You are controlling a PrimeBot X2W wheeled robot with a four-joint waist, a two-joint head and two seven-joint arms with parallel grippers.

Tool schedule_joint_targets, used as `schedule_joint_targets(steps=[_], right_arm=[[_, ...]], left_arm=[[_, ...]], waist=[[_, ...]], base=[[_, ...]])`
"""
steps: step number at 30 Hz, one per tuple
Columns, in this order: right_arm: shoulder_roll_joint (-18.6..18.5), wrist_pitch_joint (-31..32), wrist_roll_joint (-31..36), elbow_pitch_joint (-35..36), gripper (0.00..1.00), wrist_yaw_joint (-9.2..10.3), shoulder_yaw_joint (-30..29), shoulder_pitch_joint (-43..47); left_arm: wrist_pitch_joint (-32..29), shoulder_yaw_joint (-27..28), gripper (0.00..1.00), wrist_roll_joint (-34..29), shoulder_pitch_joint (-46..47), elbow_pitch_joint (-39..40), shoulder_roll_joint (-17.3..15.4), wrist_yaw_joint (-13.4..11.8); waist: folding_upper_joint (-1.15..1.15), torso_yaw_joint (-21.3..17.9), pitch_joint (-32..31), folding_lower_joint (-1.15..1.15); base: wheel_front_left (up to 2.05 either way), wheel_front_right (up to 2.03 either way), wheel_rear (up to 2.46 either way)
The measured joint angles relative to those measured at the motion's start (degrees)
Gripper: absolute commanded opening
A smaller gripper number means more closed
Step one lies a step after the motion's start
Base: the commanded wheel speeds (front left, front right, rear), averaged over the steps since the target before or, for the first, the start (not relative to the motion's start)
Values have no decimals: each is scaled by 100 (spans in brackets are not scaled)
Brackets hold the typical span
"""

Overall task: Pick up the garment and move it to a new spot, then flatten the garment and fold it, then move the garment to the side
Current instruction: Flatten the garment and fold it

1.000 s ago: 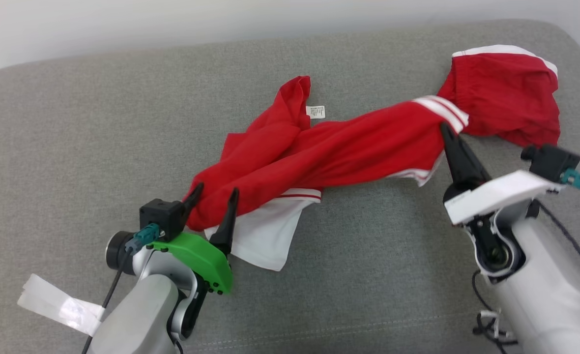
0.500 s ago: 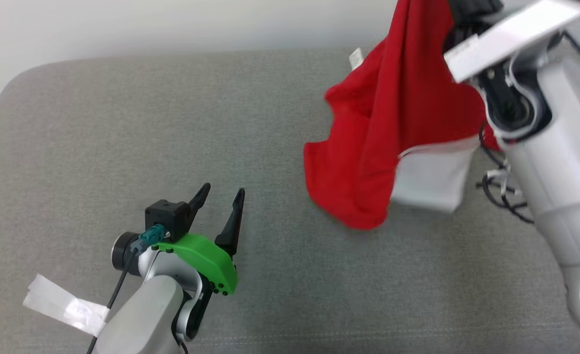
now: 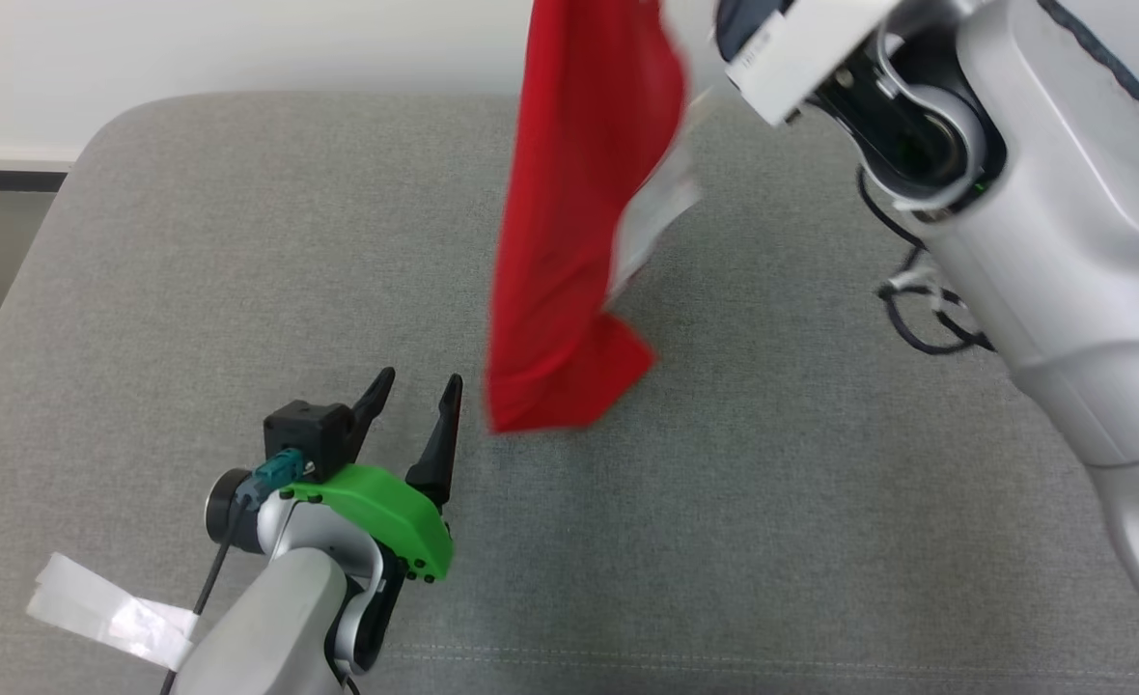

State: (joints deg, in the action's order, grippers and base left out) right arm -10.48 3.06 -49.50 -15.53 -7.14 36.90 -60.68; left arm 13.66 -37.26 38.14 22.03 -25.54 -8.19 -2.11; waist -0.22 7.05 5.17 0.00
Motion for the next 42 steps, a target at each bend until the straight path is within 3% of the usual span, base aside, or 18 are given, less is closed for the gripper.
schedule_joint_targets(steps=[4,9,19,24,30,34,42], right_arm=[[-656,153,15,-43,0,0,193,558],[-1300,-1,-87,-192,0,1,-243,1528],[-1822,-162,-339,-661,0,12,-319,3357],[-1762,-625,-352,-734,0,172,-563,3574],[-1430,-1017,-377,-689,0,175,-594,3742],[-1274,-1247,-333,-602,0,167,-554,3740],[-994,-1464,-182,-335,0,158,-430,3539]], left_arm=[[3,144,100,36,-37,26,-52,-73],[8,272,100,51,-120,52,-229,-113],[9,356,100,14,-108,230,-378,-149],[-80,185,100,-75,98,322,-389,-120],[-570,64,100,-86,836,332,-386,123],[-976,135,100,121,1177,24,-354,263],[-1524,448,100,401,1912,-665,-365,259]], waist=[[0,-61,25,0],[0,-232,80,0],[0,-637,250,0],[0,-827,343,0],[0,-986,559,0],[0,-1094,717,0],[0,-1352,1025,0]], base=[[0,0,0],[0,0,0],[0,0,0],[0,0,0],[0,0,0],[0,0,0],[0,0,0]])
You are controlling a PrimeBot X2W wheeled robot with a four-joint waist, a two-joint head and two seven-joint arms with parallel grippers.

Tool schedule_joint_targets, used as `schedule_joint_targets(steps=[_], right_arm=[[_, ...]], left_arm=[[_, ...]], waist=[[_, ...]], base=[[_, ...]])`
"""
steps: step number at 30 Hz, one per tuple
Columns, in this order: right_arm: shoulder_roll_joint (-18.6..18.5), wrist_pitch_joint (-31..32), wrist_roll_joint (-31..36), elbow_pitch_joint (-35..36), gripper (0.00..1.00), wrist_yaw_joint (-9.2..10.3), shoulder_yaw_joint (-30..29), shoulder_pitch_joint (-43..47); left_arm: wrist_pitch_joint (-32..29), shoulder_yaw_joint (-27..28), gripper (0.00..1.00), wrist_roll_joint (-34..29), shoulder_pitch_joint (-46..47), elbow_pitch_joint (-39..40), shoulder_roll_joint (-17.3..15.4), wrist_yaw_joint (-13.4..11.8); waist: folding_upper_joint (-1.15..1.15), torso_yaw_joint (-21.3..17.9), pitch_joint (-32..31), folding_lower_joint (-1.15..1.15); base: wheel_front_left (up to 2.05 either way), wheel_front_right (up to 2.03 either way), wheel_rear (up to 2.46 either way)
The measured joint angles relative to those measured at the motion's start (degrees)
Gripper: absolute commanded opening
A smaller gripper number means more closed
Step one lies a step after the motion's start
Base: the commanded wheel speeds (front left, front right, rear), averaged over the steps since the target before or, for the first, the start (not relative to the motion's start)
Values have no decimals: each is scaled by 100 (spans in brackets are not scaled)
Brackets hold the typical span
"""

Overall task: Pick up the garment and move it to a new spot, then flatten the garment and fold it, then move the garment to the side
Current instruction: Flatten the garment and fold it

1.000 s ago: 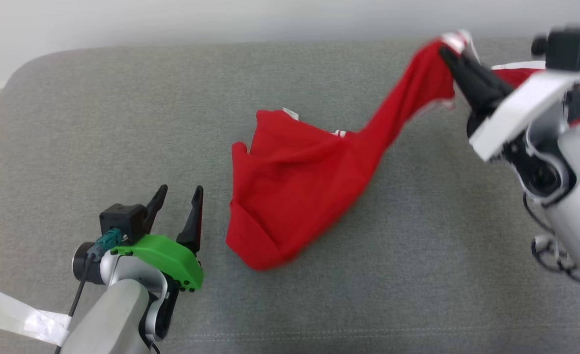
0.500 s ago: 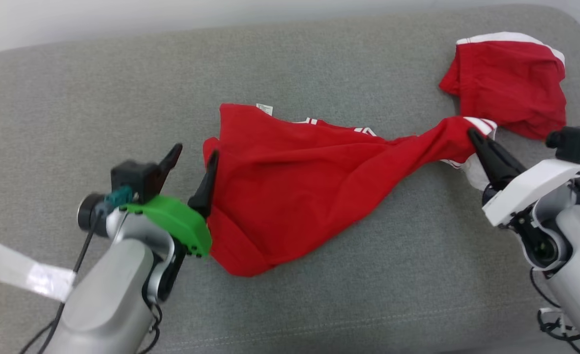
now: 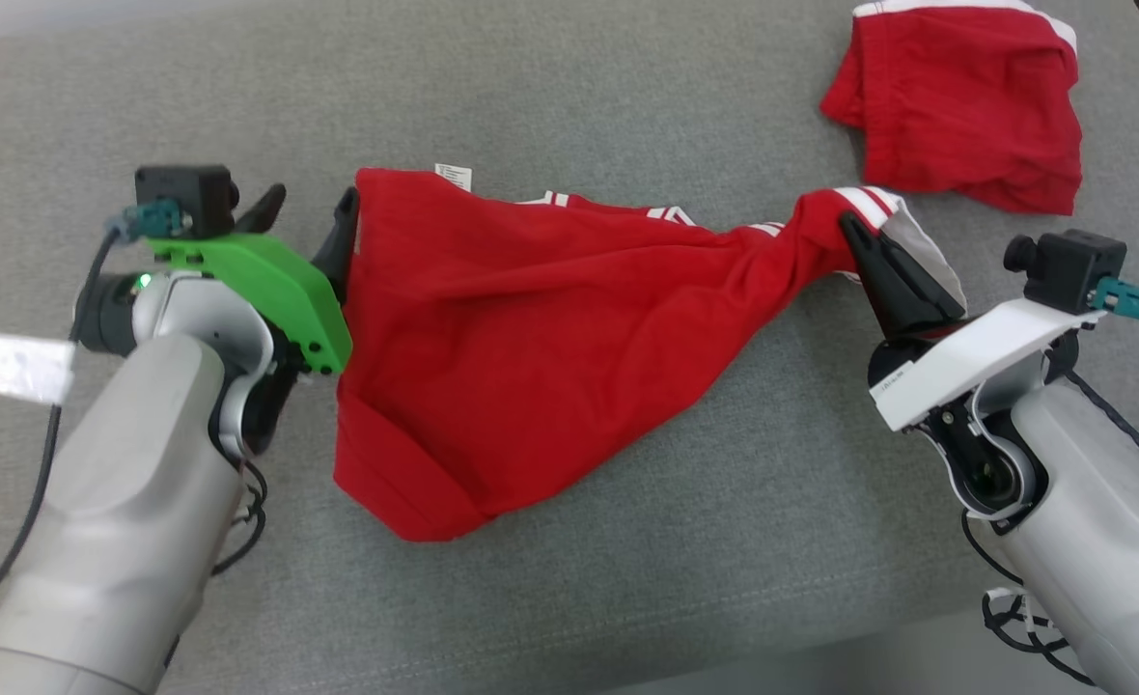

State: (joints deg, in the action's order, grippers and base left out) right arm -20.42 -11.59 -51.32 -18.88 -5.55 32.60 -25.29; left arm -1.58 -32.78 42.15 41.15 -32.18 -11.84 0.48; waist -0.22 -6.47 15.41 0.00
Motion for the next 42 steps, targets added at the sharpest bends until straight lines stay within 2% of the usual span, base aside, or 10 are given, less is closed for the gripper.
schedule_joint_targets(steps=[9,17,30,31,32,33,34,35,36,42], right_arm=[[192,-60,258,151,0,-44,211,-281],[288,-135,302,126,0,-48,267,-354],[415,-158,359,46,0,-92,293,-367],[419,-159,359,41,0,-98,294,-369],[421,-171,367,29,0,-98,294,-369],[421,-199,386,12,0,-98,294,-369],[421,-207,401,-14,0,-98,293,-370],[421,-207,413,-41,0,-98,292,-370],[420,-208,425,-57,0,-98,288,-370],[416,-209,450,-145,0,-98,264,-369]], left_arm=[[-394,-9,100,30,505,-642,23,60],[-391,297,100,252,832,-1171,14,134],[-335,353,100,305,1113,-1762,80,192],[-334,350,97,305,1126,-1792,92,215],[-333,345,78,305,1145,-1834,109,242],[-333,344,48,305,1170,-1879,129,257],[-325,339,39,305,1179,-1914,157,274],[-283,322,22,305,1179,-1944,183,313],[-282,314,0,305,1179,-1960,208,337],[-130,286,0,304,1198,-2113,282,413]], waist=[[0,-347,382,0],[0,-716,638,0],[0,-881,812,0],[0,-884,814,0],[0,-885,815,0],[0,-886,814,0],[0,-886,807,0],[0,-882,794,0],[0,-879,778,0],[0,-836,671,0]], base=[[0,0,0],[0,0,0],[0,0,0],[0,0,0],[0,0,0],[0,0,0],[0,0,0],[0,0,0],[0,0,0],[0,0,0]])
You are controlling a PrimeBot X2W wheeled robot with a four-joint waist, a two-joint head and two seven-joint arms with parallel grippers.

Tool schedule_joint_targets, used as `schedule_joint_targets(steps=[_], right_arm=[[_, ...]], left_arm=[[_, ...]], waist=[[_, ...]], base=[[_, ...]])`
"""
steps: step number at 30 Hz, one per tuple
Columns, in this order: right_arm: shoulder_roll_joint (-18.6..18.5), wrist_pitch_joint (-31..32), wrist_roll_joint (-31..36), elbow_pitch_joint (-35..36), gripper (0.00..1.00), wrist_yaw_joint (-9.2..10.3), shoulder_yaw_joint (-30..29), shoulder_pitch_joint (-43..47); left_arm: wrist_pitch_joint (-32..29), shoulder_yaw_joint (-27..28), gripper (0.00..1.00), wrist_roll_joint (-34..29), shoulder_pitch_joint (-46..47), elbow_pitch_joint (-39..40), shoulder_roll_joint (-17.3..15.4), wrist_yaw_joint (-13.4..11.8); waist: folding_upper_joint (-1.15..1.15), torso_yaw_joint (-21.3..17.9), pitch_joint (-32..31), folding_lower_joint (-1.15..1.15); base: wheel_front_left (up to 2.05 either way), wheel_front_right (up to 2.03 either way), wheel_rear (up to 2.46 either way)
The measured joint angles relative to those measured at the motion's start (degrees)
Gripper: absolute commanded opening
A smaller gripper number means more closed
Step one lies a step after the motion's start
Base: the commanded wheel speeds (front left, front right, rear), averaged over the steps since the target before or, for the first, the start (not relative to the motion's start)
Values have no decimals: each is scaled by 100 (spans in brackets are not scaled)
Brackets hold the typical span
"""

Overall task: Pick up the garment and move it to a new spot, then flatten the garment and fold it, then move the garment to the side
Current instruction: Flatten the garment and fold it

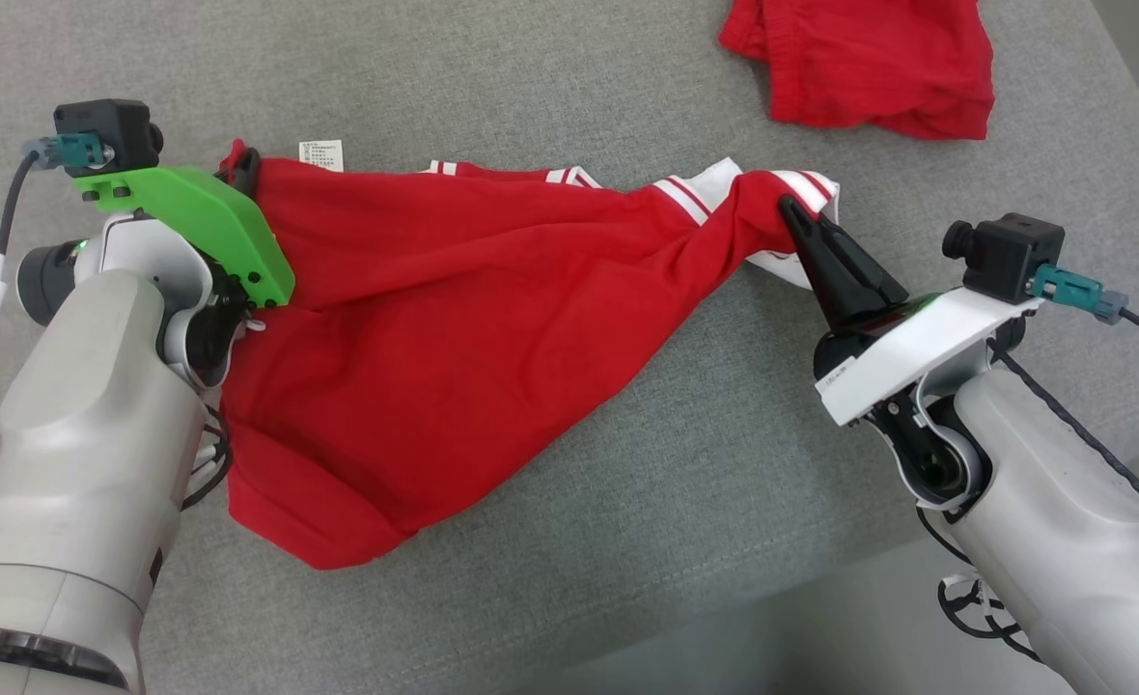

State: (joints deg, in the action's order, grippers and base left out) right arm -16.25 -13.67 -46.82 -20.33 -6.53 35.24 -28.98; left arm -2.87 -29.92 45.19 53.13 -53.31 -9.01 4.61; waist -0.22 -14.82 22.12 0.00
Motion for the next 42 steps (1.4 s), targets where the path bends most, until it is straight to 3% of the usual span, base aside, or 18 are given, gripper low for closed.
schedule_joint_targets(steps=[8,15,24,35,42], right_arm=[[-20,-27,79,-86,0,-1,-122,-4],[-276,-58,174,-78,0,-1,-543,-467],[-588,-75,452,86,0,-2,-887,-884],[-679,-92,554,466,0,-20,-1283,-783],[-791,-91,378,490,0,-53,-1152,-5]], left_arm=[[680,70,0,0,157,199,24,171],[1024,115,0,23,473,622,-216,254],[1323,198,0,487,559,1372,-214,271],[1285,277,0,1295,153,2040,-495,270],[520,-174,0,1512,-617,2340,-907,271]], waist=[[0,87,-213,0],[0,215,-535,0],[0,464,-1080,0],[0,806,-1595,0],[0,874,-1629,0]], base=[[0,0,0],[0,0,0],[0,0,0],[0,0,0],[0,0,0]])
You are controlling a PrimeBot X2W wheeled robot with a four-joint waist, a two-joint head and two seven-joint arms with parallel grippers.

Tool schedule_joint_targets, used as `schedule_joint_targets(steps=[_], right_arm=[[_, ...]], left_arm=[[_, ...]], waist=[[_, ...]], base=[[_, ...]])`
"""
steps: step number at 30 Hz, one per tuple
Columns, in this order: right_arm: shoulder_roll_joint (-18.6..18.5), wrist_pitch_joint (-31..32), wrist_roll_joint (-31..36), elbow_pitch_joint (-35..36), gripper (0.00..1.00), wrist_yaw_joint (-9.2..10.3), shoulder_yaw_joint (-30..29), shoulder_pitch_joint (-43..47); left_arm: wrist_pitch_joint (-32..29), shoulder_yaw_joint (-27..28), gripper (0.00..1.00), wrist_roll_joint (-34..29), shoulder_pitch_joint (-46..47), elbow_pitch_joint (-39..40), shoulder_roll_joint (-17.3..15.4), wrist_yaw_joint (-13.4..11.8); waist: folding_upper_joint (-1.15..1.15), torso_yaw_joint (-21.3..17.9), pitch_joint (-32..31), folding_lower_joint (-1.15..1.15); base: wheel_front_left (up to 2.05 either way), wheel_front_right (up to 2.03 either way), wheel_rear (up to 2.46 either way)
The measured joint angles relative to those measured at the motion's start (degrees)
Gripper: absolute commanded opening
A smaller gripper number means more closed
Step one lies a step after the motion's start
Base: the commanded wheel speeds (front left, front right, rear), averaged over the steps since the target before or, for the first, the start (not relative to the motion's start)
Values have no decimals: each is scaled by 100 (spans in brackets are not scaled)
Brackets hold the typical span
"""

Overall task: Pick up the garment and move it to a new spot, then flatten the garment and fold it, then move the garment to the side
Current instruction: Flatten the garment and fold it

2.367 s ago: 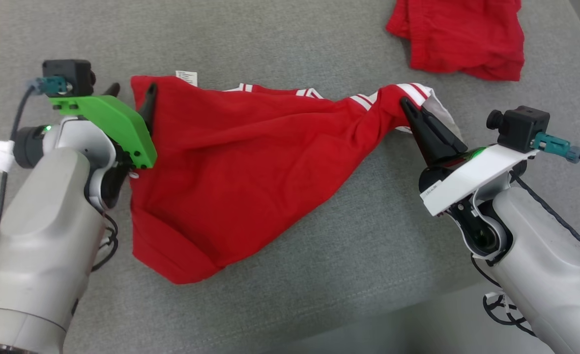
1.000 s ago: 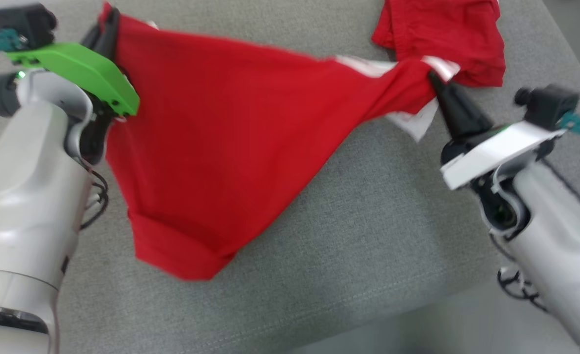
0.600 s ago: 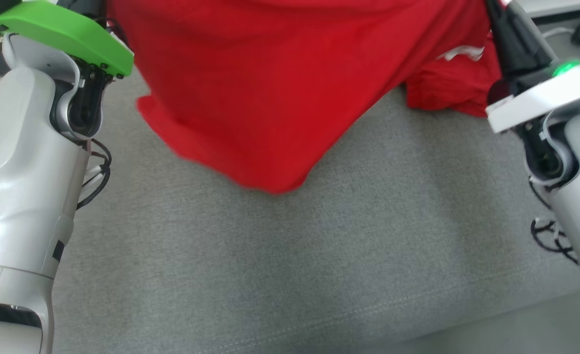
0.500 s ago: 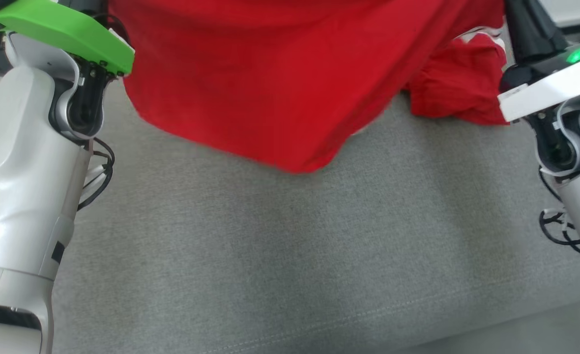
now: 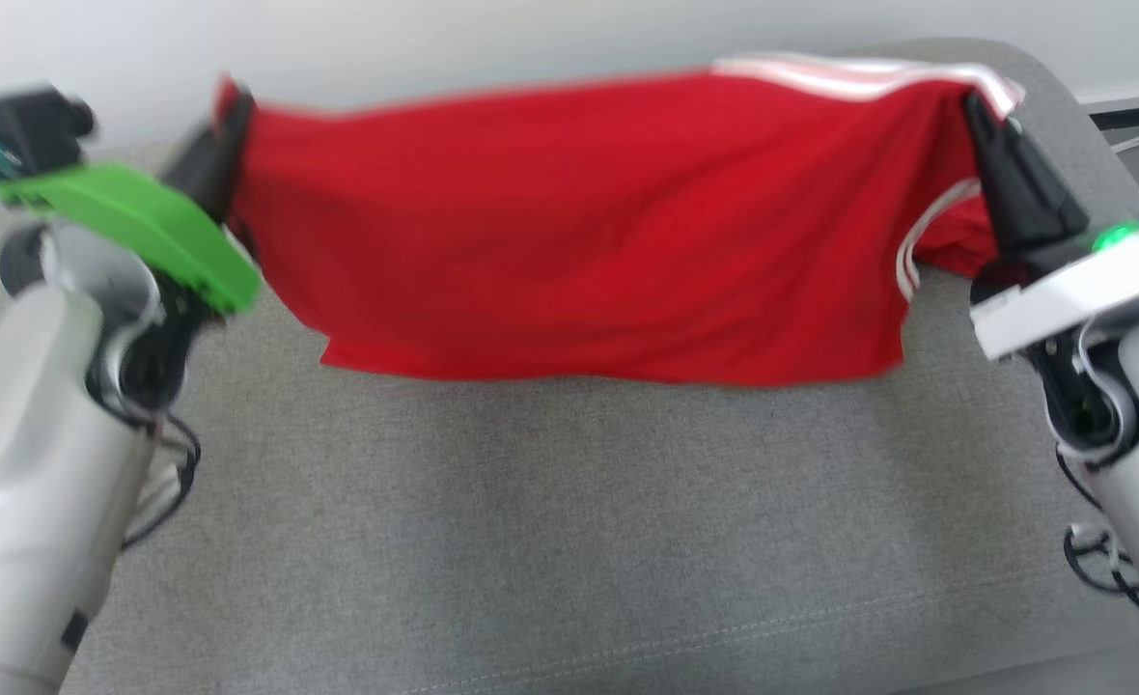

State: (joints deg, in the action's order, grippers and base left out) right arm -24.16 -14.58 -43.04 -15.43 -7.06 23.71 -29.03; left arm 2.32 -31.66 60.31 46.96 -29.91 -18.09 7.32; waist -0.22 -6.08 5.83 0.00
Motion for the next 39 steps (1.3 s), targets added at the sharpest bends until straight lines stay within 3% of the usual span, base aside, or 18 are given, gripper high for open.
schedule_joint_targets(steps=[6,12,17,21,26,28,31,33,36,39], right_arm=[[-286,381,-286,158,0,0,400,551],[-543,1161,-1040,794,0,0,1043,882],[-812,1823,-1615,1228,0,0,1482,987],[-916,2366,-1848,1267,0,0,1627,435],[-689,3208,-2432,767,0,0,1373,-1089],[-538,3305,-2468,492,0,0,1059,-1680],[-296,3070,-2443,304,0,19,393,-2790],[-210,2824,-2353,252,0,34,185,-3191],[-25,1931,-1961,183,0,53,-398,-4166],[129,1305,-1886,181,0,29,-584,-4423]], left_arm=[[-971,-590,0,70,-716,385,-486,0],[-2247,-1196,0,678,-1371,883,-776,-1],[-2817,-1311,0,970,-1522,1217,-1039,0],[-3239,-1227,0,1163,-1326,1205,-1115,-1],[-3786,-900,0,1428,-141,818,-959,-69],[-3601,-672,0,1237,438,700,-915,-222],[-2864,111,0,1001,1551,646,-876,-388],[-2551,323,0,895,1945,650,-845,-378],[-1626,834,0,538,2774,695,-769,-260],[-1216,942,0,489,2907,654,-708,-170]], waist=[[0,29,109,0],[0,88,248,0],[0,138,424,0],[0,145,624,0],[0,97,1011,0],[0,77,1157,0],[0,44,1383,0],[0,32,1455,0],[0,-8,1625,0],[0,-48,1649,1]], base=[[0,0,0],[0,0,0],[0,0,0],[0,0,0],[0,0,0],[0,0,0],[0,0,0],[0,0,0],[0,0,0],[0,0,0]])
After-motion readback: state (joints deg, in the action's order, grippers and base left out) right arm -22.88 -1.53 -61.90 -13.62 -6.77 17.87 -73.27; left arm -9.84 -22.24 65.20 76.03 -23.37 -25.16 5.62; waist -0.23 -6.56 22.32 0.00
